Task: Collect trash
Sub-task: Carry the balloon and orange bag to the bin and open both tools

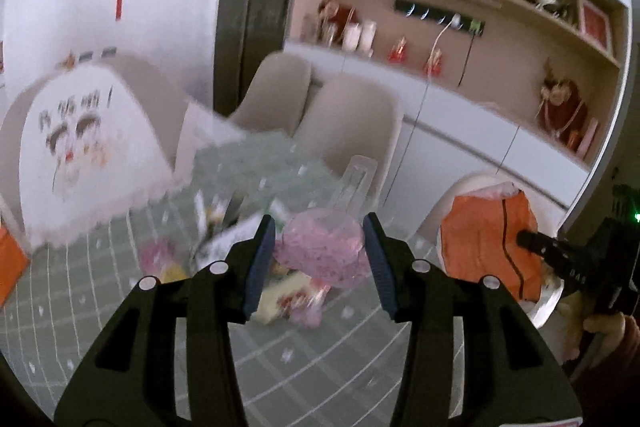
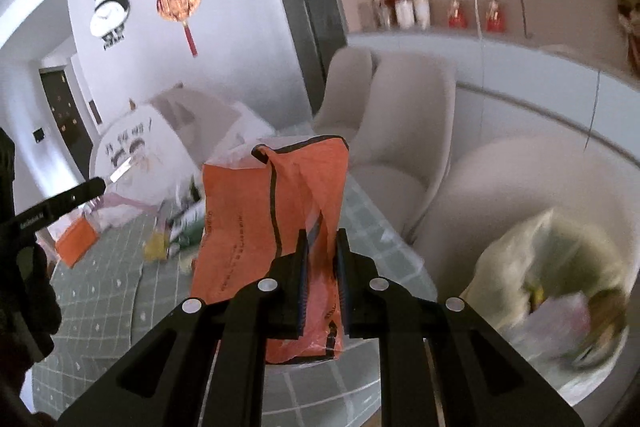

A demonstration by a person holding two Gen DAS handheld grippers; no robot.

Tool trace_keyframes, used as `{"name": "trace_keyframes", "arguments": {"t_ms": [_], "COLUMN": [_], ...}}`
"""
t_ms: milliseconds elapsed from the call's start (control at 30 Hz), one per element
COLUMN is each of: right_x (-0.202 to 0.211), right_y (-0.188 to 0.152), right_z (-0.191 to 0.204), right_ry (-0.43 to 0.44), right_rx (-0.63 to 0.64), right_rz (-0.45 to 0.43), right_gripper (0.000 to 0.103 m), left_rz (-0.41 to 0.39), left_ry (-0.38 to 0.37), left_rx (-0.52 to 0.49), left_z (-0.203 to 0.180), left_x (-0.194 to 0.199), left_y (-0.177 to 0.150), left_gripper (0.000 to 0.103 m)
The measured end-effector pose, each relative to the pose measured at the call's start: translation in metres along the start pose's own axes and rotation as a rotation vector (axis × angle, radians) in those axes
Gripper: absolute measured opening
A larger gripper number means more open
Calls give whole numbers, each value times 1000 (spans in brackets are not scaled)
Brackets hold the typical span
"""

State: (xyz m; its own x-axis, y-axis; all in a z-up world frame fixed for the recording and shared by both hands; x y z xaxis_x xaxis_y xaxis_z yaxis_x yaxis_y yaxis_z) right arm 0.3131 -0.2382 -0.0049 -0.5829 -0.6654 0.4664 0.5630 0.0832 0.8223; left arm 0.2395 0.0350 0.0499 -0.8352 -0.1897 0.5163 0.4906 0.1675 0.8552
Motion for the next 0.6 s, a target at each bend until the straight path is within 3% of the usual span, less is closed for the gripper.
{"name": "trace_keyframes", "arguments": {"t_ms": [300, 600], "right_x": [73, 116], "right_y": [45, 36], "right_z": [-53, -125], "right_ry": [-122, -315], "right_rx": [16, -26], "right_rz": [-142, -145], "right_gripper": [14, 14], "left_rz": [-106, -85], "left_ry": [-119, -240], "left_rx": [-53, -98], "left_z": [-80, -152], "left_x": [13, 3], "left_y": [62, 61], "left_gripper": [43, 43]}}
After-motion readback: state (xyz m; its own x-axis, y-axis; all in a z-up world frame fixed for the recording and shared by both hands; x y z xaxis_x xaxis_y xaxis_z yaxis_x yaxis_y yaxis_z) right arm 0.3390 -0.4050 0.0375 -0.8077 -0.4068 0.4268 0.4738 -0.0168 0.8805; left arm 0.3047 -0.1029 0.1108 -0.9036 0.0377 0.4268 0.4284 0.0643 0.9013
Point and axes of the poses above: each gripper's, at about its wrist camera, not at the fingertips, and x roughly against the way its jaws point, z to its left, y to its top, the point moved 6 cm from there along -x, roughly the way its jaws point, and after that the axes turned 11 degrees about y, right-handed, at the moved point
